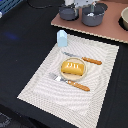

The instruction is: Interact with the objects in diverse but meaningful ways.

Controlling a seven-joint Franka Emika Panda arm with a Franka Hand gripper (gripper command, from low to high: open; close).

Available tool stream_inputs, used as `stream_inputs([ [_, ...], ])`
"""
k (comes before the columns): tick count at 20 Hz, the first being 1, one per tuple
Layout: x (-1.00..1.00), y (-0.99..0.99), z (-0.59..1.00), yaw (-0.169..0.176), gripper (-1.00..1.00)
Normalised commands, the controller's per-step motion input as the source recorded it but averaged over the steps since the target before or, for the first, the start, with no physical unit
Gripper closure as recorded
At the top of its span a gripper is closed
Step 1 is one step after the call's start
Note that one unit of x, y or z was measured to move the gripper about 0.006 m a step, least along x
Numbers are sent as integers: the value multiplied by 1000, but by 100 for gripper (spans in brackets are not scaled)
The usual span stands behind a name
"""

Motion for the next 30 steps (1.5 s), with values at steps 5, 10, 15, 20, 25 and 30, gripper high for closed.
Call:
stream_inputs([
  [5, 151, 66, -58, -30, -100],
  [10, 139, 81, -58, -30, -100],
  [15, 161, 93, -1, -30, 100],
  [20, 158, 114, -2, -29, 100],
  [25, 93, 125, -43, -30, 100],
  [30, 15, 121, -86, -32, 100],
])
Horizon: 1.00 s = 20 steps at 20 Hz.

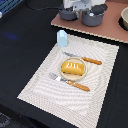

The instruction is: Interact with the objects in diverse but meaningful ways.

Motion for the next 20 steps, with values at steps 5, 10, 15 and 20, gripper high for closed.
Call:
stream_inputs([
  [5, 6, 127, -94, -37, 100],
  [10, 19, 87, 81, -23, 100],
  [15, -108, 14, 935, -10, 100],
  [20, -246, -35, 1000, -14, 100],
])
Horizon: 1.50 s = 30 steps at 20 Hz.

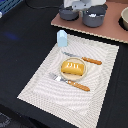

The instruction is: Interact with the objects in diverse but meaningful ways.

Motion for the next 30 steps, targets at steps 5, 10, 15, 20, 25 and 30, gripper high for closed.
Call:
stream_inputs([
  [5, -249, -179, 913, -16, 100],
  [10, -259, -391, 605, -3, 100],
  [15, -218, -695, 268, 0, 100],
  [20, -358, -863, 15, 0, 100],
  [25, -421, -879, -23, 0, 100],
  [30, -432, -869, -74, 0, 100],
])
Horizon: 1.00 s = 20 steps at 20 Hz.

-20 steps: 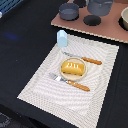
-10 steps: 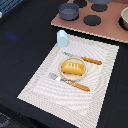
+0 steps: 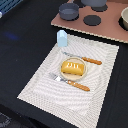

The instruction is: Interact with the objects in diverse but meaningful ways.

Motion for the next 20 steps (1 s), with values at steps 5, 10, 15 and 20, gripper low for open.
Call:
stream_inputs([
  [5, -427, -859, -117, 0, 100],
  [10, -402, -884, -211, 0, 100],
  [15, -446, -874, -307, 0, 100],
  [20, -506, -839, -361, 0, 100],
])
